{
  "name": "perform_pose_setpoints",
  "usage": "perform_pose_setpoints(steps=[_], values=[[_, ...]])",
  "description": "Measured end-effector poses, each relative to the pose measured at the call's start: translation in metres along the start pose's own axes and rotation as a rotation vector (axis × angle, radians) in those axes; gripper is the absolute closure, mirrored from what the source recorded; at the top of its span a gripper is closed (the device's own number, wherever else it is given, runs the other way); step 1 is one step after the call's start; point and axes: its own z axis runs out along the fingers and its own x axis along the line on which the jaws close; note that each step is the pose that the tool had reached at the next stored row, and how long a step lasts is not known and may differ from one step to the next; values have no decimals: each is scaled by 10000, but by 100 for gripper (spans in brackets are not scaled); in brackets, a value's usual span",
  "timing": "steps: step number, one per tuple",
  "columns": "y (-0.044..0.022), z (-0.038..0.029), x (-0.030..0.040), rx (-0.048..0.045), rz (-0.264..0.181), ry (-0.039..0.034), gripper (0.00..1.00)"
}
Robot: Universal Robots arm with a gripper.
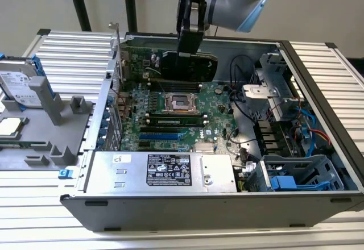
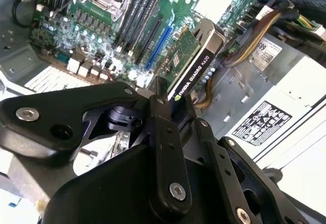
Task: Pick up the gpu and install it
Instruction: 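Insert the gpu into the slot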
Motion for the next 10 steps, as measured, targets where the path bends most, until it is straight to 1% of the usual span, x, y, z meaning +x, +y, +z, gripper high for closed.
perform_pose_setpoints(steps=[7, 10], values=[[-115, -6, -4, -3, -190, 11, 100], [-148, -8, -5, -4, -257, 15, 100]])
